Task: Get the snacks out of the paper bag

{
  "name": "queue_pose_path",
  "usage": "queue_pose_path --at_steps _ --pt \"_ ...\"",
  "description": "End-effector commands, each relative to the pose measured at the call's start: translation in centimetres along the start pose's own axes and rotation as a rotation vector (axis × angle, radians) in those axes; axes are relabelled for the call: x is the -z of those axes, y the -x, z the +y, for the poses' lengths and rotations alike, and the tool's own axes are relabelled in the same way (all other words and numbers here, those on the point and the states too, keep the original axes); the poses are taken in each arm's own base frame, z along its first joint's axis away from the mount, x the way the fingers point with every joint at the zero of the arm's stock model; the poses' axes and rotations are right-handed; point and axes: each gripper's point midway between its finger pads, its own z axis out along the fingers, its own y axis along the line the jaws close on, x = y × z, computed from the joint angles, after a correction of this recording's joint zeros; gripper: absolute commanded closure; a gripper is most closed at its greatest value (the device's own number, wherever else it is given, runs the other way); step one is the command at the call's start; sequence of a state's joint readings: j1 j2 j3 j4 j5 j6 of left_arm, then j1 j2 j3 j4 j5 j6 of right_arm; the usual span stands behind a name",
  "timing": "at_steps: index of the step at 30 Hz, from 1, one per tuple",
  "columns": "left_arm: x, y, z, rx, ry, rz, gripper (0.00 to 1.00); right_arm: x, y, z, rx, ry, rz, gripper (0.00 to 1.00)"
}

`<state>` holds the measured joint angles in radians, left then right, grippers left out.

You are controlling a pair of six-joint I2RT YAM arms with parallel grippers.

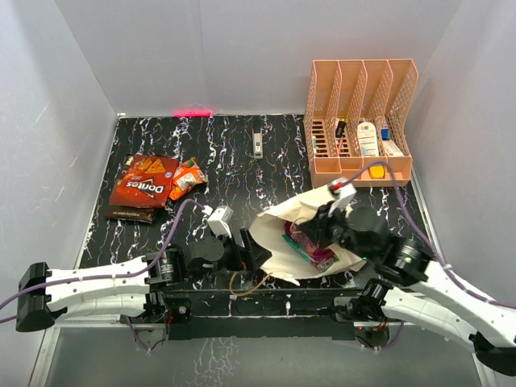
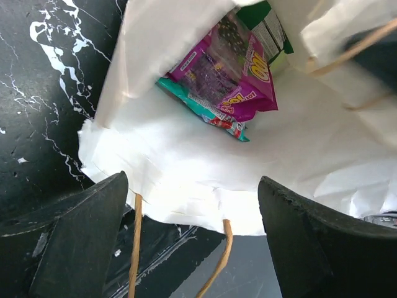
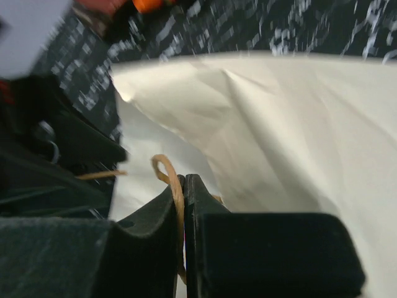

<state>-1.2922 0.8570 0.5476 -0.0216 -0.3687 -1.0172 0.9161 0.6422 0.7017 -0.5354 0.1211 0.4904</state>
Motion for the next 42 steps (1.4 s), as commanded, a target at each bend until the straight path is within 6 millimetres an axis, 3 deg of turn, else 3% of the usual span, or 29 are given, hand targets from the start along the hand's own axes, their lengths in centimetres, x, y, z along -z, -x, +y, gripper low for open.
queue_pose_path --at_steps 1,7,12,18,24,29,32,37,42 --pt "0.2 1.6 -2.5 -0.015 -0.064 -0.035 0.17 5.2 10.0 2.6 0.001 0.057 -0.314 0.93" --pt "1.1 2.8 -2.7 -0.008 -0.057 -0.062 0.18 3.4 8.8 4.1 -0.018 0.130 -0.255 0.93" --pt "0.8 2.1 -4.3 -0.042 -0.129 -0.028 0.46 3.8 10.3 6.3 0.001 0.228 -0.289 0.92" --pt "-3.4 -0.3 -5.0 0.047 -0.131 0.016 0.63 3.7 11.6 6.7 0.031 0.226 -0.305 0.92" --pt "-8.4 -1.5 -3.8 0.126 0.046 0.002 0.57 4.5 11.8 6.4 0.021 0.216 -0.325 0.92" --pt "-10.2 0.3 -4.0 0.146 0.068 -0.116 0.33 5.2 11.7 6.1 0.007 0.215 -0.341 0.93" --pt "-11.4 0.3 -3.0 0.182 0.124 -0.151 0.33 5.3 11.7 5.8 0.007 0.206 -0.346 0.93" --pt "-12.8 0.4 -3.2 0.201 0.139 -0.191 0.42 5.4 11.6 5.7 0.011 0.201 -0.349 0.93" --pt "-13.2 0.4 -3.2 0.174 0.163 -0.263 0.40 5.7 11.7 5.5 0.015 0.196 -0.358 0.93"
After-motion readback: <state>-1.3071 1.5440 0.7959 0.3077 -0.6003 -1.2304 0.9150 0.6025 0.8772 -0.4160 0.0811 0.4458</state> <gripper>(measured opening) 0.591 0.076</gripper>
